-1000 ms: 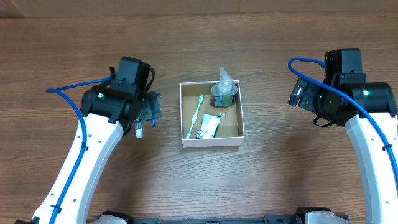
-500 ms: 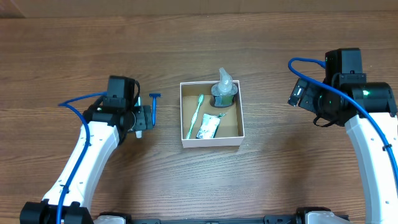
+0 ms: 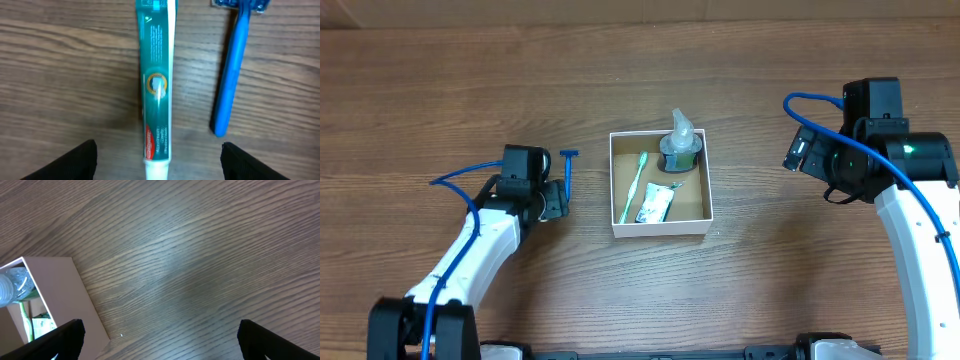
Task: Pack container
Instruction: 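Move the left gripper back and grasp the teal toothpaste tube, then carry the toothpaste tube right and lower it into the box, then open the left gripper and move it back to the blue razor, then lower the left gripper and grasp the blue razor handle, then carry the razor right and release it into the box, then raise the left gripper up and away to the left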
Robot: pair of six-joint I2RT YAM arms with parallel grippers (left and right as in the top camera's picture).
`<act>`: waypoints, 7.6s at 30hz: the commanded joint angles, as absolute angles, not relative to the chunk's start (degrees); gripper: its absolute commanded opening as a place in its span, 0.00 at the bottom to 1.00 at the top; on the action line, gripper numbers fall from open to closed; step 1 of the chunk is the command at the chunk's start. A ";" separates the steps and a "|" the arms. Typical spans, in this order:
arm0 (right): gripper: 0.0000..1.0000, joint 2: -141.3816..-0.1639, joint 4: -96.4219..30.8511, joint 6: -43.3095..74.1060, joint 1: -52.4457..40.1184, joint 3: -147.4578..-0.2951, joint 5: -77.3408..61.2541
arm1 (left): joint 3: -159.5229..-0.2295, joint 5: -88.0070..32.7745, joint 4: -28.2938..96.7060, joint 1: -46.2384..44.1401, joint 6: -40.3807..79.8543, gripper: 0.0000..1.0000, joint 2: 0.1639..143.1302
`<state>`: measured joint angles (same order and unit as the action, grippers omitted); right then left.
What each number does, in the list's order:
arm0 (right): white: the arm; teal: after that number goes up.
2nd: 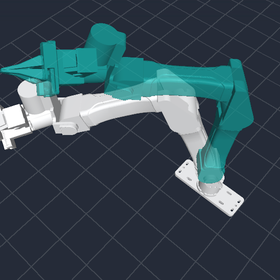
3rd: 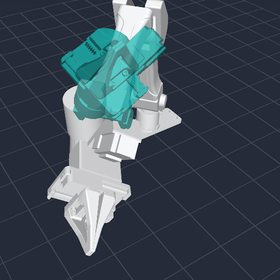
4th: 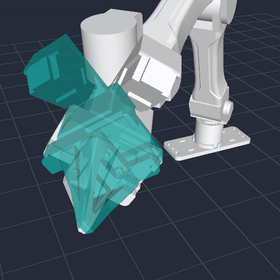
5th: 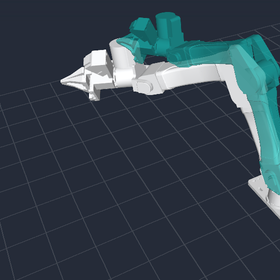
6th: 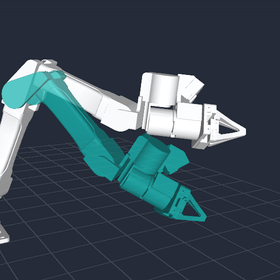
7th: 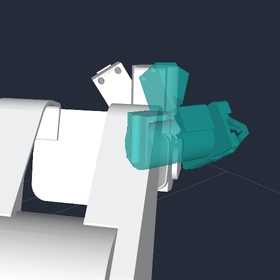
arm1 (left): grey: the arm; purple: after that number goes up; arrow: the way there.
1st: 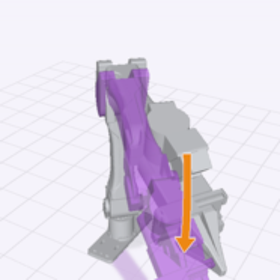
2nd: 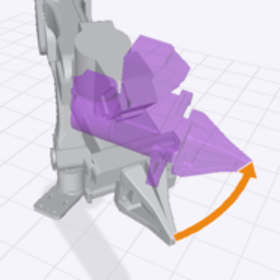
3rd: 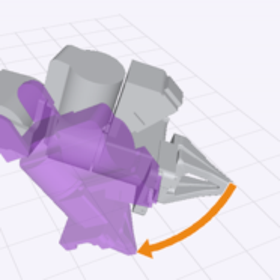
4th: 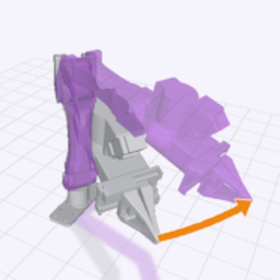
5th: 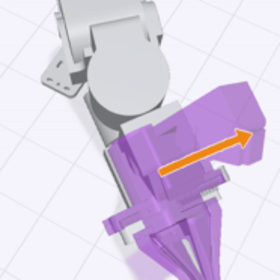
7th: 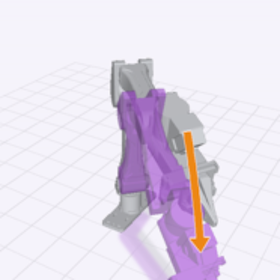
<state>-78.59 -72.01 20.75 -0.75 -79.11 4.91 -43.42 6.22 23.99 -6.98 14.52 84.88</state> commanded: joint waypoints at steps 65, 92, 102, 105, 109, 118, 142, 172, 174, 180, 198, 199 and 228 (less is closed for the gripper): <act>1.00 -78.43 -71.83 20.64 -0.58 -80.31 5.30 | -77.03 3.18 45.93 -37.04 40.36 0.20 90.76; 1.00 -78.43 -71.83 20.64 -0.58 -80.31 5.30 | -74.61 8.40 52.40 -18.15 22.39 0.70 91.26; 1.00 -78.43 -71.83 20.64 -0.58 -80.31 5.30 | -60.69 15.22 33.43 -17.47 20.53 0.88 93.27; 1.00 -78.43 -71.83 20.64 -0.58 -80.31 5.30 | -58.65 15.03 29.63 -16.64 20.51 0.87 95.24; 1.00 -78.43 -71.83 20.64 -0.58 -80.31 5.30 | -57.63 14.98 25.39 -15.59 19.22 0.87 99.88; 1.00 -78.43 -71.83 20.64 -0.58 -80.31 5.30 | -57.63 11.99 20.71 -15.22 17.80 0.65 106.41; 1.00 -78.43 -71.83 20.64 -0.58 -80.31 5.30 | -57.63 4.54 19.57 -12.67 14.52 0.29 106.39; 1.00 -78.43 -71.83 20.64 -0.58 -80.31 5.30 | -81.03 -1.06 48.18 -16.73 20.82 0.04 90.65; 1.00 -78.43 -71.83 20.64 -0.58 -80.31 5.30 | -81.78 -2.02 48.64 -19.11 24.73 0.04 88.23; 1.00 -78.43 -71.83 20.64 -0.58 -80.31 5.30 | -81.71 0.38 48.05 -29.58 37.34 0.05 87.02; 1.00 -78.43 -71.83 20.64 -0.58 -80.31 5.30 | -84.84 1.98 47.68 -31.29 35.11 0.74 91.13; 1.00 -78.43 -71.83 20.64 -0.58 -80.31 5.30 | -85.84 2.09 48.66 -29.95 34.57 0.75 90.19; 1.00 -78.43 -71.83 20.64 -0.58 -80.31 5.30 | -89.84 1.91 64.49 1.74 31.27 1.00 83.99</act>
